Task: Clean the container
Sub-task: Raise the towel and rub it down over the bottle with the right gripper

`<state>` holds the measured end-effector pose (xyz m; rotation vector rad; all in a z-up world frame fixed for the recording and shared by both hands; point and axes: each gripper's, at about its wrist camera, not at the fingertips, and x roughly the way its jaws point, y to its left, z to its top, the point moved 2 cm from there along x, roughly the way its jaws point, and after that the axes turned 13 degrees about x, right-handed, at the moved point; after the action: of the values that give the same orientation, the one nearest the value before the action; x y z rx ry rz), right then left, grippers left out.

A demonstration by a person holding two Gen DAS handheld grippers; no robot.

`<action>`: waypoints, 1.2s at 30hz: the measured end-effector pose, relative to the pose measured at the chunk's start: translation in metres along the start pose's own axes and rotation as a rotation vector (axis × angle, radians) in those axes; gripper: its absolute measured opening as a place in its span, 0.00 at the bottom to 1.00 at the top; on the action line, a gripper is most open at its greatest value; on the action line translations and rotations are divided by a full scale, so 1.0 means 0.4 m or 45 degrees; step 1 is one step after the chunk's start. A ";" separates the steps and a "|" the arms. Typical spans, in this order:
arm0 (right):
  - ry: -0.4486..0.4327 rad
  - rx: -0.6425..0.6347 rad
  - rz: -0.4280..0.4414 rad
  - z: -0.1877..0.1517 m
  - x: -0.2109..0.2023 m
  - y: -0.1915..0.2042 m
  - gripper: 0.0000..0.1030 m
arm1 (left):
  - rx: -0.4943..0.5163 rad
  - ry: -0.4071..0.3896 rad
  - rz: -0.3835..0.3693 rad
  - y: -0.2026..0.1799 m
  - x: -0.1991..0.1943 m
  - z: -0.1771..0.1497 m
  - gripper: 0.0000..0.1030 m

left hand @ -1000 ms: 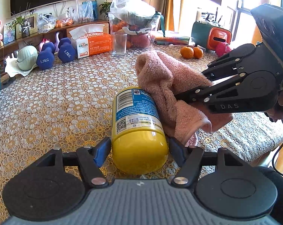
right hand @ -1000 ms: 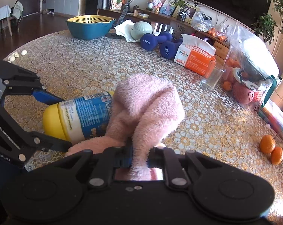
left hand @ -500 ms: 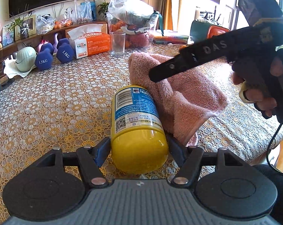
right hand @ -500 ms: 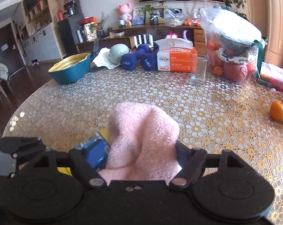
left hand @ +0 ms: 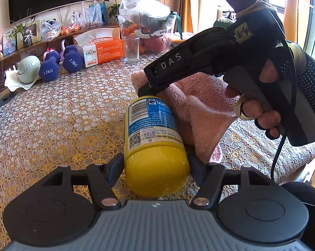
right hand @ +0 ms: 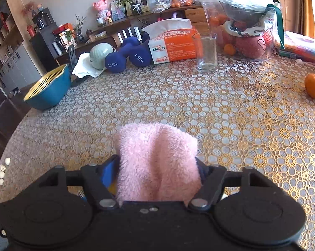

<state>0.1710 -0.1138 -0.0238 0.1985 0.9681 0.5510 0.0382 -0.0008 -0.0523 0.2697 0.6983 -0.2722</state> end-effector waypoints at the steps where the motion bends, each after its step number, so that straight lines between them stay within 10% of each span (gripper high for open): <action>1: -0.005 -0.009 -0.005 -0.002 -0.001 0.002 0.62 | 0.001 0.000 0.001 0.000 0.001 0.000 0.64; 3: 0.008 -0.025 -0.023 -0.003 -0.002 0.003 0.39 | 0.005 -0.002 0.005 -0.001 0.001 -0.001 0.64; 9: -0.066 -0.112 0.002 -0.006 -0.075 0.008 0.20 | 0.068 0.001 0.058 -0.016 -0.002 0.000 0.63; 25: 0.032 -0.565 0.354 -0.134 -0.271 0.156 0.19 | 0.253 0.028 0.123 -0.074 -0.011 0.007 0.63; 36: 0.057 -0.570 0.260 -0.127 -0.174 0.140 0.18 | 0.252 0.010 0.102 -0.067 -0.014 0.009 0.63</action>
<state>0.0786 -0.1074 0.0205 -0.1187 0.8490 0.9472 0.0272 -0.0260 -0.0501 0.4863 0.6672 -0.2641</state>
